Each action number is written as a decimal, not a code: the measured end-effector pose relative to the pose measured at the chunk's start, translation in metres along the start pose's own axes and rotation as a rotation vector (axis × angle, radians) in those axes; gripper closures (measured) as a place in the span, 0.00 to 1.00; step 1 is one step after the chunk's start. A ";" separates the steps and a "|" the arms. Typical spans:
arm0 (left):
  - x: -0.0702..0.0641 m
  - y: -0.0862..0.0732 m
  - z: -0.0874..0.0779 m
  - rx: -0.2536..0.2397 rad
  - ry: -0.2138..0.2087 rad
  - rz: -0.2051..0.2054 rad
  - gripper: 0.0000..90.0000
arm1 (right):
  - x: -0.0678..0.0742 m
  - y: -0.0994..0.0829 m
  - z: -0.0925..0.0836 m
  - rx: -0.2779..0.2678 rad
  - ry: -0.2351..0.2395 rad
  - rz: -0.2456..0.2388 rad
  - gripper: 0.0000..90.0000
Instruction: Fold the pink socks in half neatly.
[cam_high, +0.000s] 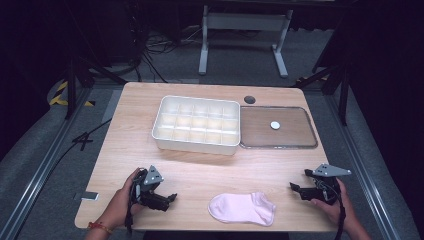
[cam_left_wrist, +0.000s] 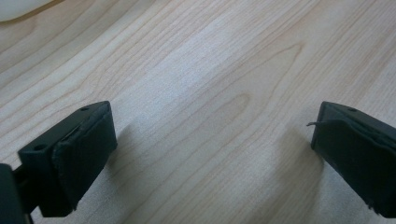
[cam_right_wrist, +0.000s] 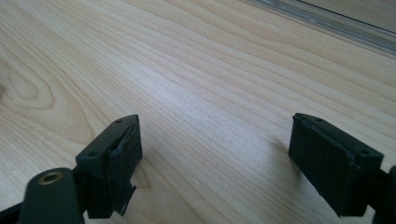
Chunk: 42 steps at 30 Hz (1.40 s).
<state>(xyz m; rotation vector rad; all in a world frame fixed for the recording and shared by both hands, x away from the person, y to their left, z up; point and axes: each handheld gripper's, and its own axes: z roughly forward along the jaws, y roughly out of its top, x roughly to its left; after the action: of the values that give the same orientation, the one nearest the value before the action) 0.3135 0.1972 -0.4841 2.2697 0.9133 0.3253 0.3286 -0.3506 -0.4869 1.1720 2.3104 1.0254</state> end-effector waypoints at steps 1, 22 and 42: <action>0.000 0.000 0.000 0.000 0.000 0.000 0.00 | 0.000 0.000 0.000 0.000 0.000 0.000 0.20; 0.000 0.001 0.001 -0.001 -0.022 0.028 0.00 | -0.004 -0.001 -0.002 -0.009 0.009 0.013 0.27; 0.002 0.003 0.003 -0.002 -0.048 0.059 0.00 | 0.055 0.041 -0.017 -0.120 0.186 -0.151 0.45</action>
<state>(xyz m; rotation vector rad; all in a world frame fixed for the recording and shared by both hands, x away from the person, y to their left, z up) 0.3177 0.1962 -0.4844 2.2960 0.8229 0.2954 0.3083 -0.2973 -0.4446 0.8743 2.3961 1.2421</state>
